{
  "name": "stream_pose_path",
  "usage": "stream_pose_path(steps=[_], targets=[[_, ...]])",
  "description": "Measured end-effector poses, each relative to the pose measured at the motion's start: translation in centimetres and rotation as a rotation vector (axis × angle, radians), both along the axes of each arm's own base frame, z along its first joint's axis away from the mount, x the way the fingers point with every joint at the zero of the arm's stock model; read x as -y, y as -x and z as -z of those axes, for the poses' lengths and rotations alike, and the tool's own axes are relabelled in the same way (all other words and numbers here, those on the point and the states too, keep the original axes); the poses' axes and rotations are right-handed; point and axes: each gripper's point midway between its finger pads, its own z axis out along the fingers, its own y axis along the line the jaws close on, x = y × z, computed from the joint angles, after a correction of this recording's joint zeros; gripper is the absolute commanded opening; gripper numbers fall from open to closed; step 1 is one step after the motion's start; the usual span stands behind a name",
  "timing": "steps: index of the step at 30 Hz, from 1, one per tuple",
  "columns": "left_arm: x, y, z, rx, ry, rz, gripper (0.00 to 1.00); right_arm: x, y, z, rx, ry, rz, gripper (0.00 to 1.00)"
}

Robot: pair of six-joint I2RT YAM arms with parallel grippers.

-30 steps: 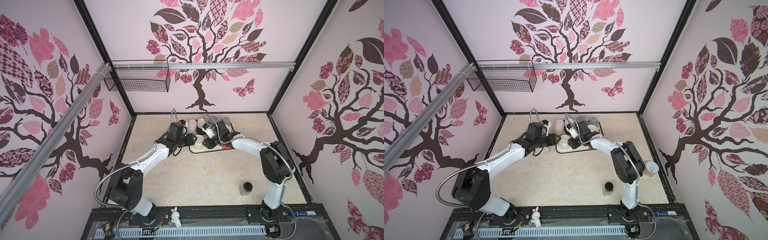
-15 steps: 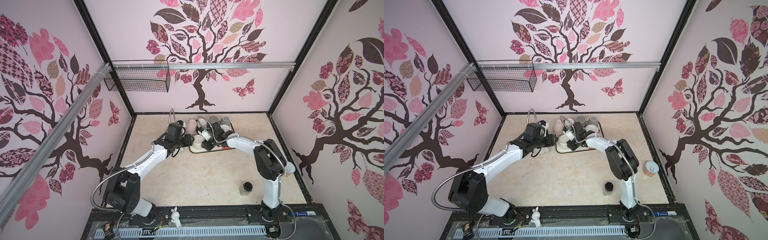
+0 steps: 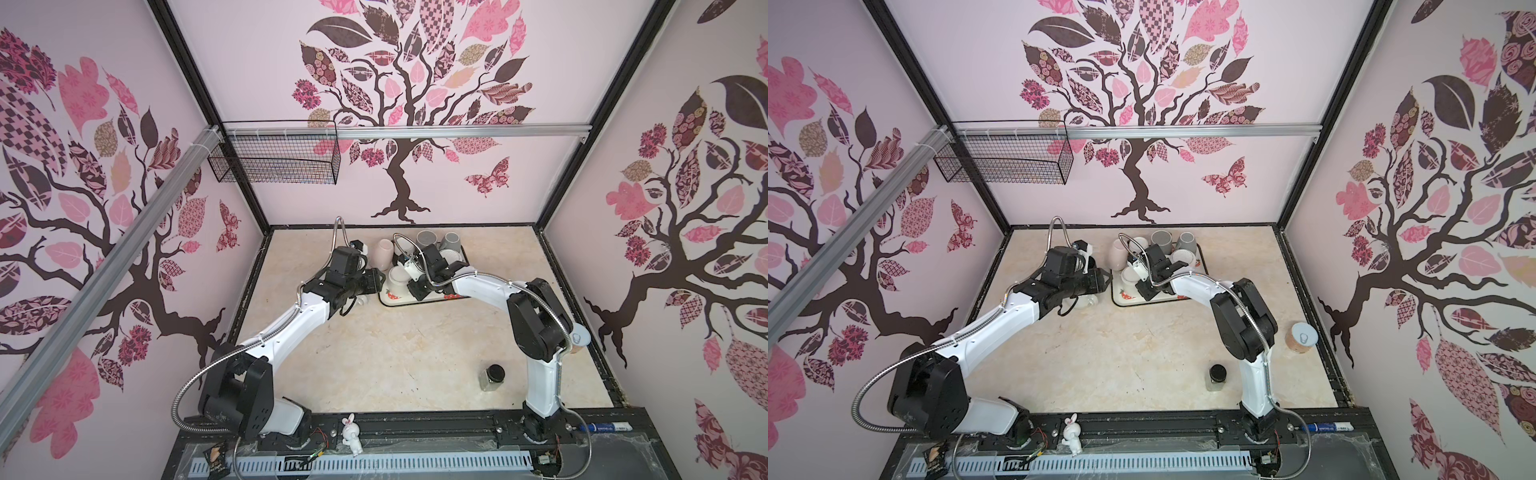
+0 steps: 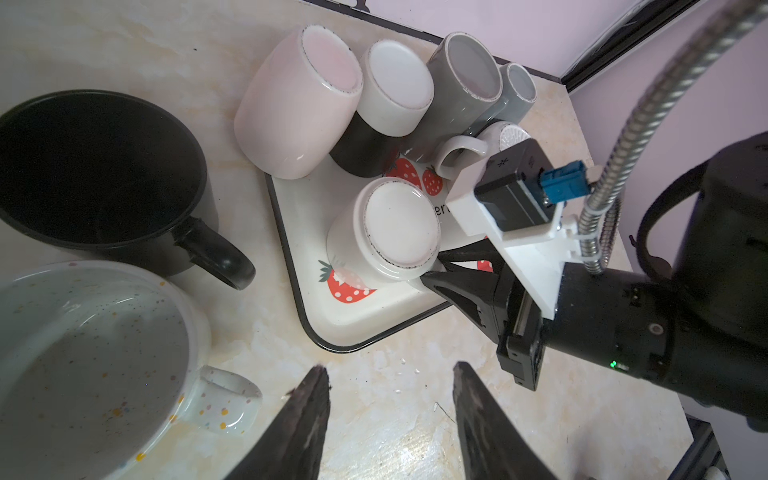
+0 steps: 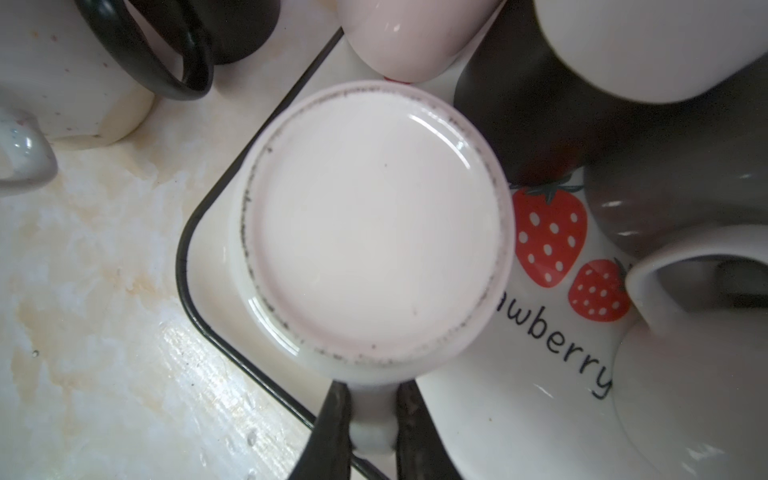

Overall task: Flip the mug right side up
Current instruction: 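Close the right gripper on the white mug's handle while the left gripper steadies it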

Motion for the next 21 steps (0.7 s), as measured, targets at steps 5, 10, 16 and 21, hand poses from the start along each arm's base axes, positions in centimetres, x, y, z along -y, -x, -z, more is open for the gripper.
stream_pose_path(steps=[5, 10, 16, 21], targets=[[-0.4, 0.6, -1.3, 0.032, 0.018, -0.008, 0.52, 0.2, 0.0, -0.3, 0.009, -0.046, 0.045, 0.0], [-0.7, 0.3, -2.4, 0.03, 0.083, -0.081, 0.55, 2.3, 0.7, -1.4, -0.059, -0.235, 0.184, 0.0], [-0.1, 0.3, -1.6, 0.001, 0.203, -0.112, 0.6, 5.9, -0.4, -5.1, -0.017, -0.445, 0.355, 0.0], [1.2, 1.0, -0.5, -0.053, 0.301, -0.079, 0.61, 5.3, -0.4, -7.0, -0.03, -0.614, 0.392, 0.0]])
